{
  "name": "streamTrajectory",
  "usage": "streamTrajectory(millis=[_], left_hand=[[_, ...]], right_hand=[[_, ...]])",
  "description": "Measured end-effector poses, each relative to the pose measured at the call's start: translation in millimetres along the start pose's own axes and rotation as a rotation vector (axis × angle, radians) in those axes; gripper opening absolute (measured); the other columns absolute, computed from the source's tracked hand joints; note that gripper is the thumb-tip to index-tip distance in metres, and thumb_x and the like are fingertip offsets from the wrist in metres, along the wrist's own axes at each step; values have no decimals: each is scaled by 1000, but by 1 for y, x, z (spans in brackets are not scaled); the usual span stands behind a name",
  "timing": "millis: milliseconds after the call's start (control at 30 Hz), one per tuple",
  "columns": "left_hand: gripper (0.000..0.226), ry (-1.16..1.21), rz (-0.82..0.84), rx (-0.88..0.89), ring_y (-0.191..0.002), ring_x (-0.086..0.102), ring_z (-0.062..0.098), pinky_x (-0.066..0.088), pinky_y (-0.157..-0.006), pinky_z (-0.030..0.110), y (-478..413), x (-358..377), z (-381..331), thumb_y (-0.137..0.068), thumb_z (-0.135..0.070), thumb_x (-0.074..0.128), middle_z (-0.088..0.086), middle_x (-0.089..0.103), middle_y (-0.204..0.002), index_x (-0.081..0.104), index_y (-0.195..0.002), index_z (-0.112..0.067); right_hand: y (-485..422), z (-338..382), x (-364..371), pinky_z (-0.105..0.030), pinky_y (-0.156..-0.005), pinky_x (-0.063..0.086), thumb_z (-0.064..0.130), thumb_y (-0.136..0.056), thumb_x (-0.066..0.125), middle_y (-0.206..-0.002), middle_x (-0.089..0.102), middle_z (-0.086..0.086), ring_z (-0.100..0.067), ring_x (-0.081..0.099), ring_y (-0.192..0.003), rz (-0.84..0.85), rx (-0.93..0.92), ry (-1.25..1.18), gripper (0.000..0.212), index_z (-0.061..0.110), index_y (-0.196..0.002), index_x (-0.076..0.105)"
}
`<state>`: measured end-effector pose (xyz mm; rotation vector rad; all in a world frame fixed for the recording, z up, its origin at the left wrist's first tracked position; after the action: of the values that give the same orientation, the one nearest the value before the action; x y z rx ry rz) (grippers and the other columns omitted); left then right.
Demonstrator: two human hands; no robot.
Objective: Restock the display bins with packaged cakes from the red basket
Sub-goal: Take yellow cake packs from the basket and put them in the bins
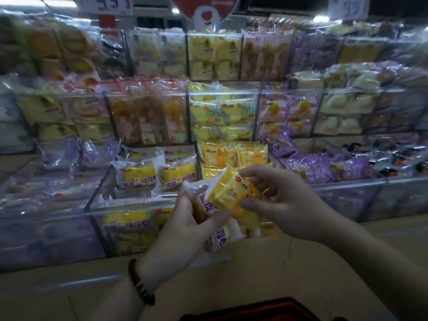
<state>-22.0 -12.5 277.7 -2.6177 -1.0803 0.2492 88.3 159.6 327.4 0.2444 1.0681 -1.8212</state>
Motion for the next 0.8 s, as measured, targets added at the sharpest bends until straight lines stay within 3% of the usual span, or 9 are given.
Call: streamTrajectory(millis=[100,233,367,467,600,667,800], left_hand=[[43,-92,-20,60,-103,76,17,64,-82,38,-17,-23,-23,-84,-29,73,0,79,-111,58,-123,-20],[32,-142,-176,173,-89,77,11,62,-68,27,-48,-66,-53,-82,-22,78,-6,80,-97,65,-111,-21],[40,-6,-286,159,-97,78,29,62,-81,46,-73,-116,-62,-79,-17,80,8,79,-105,67,-117,-16],[43,-10,-354,121,-97,78,32,64,-77,43,-81,-148,-52,-83,-6,81,13,79,-106,65,-122,-11],[46,12,-451,20,-95,78,35,64,-85,50,-83,-184,-37,-81,-2,83,23,76,-111,60,-121,-4],[42,-148,-471,19,-91,79,31,65,-82,50,-82,-194,-35,-80,-10,86,19,76,-108,62,-115,-6],[32,-669,-416,29,-81,75,14,59,-62,30,-77,-203,-35,-80,-30,88,-3,78,-93,65,-100,-18]], right_hand=[[-26,-3,-17,-40,-77,63,19,-91,81,-102,68,13,-9,68,-90,-6,19,-16,40,30,-127,68],[-67,-19,-37,-50,-85,63,25,-91,80,-113,70,5,-20,69,-103,-156,69,74,39,30,-128,65],[-104,-20,-34,-51,-94,58,26,-95,76,-121,68,5,-22,64,-111,-161,103,330,38,28,-130,63],[-129,-20,-19,-55,-104,49,31,-96,74,-128,65,4,-25,60,-118,-130,57,586,34,37,-127,63],[-161,-23,7,-49,-107,42,36,-98,70,-136,58,-1,-28,51,-129,-91,4,859,36,41,-133,60],[-172,-28,22,-50,-110,39,34,-98,69,-140,60,0,-29,47,-135,-43,-4,1026,40,41,-136,59],[-184,-44,46,-48,-107,45,19,-98,68,-141,63,2,-28,50,-131,26,62,1175,44,38,-138,61]])
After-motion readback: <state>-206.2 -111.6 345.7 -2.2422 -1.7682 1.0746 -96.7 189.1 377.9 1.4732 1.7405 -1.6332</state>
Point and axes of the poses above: each hand's wrist, its own y-axis away from the middle knuckle, its own x-axis out of the palm, z = x × y, the point moved 5 cm from there along -y, towards the middle knuckle
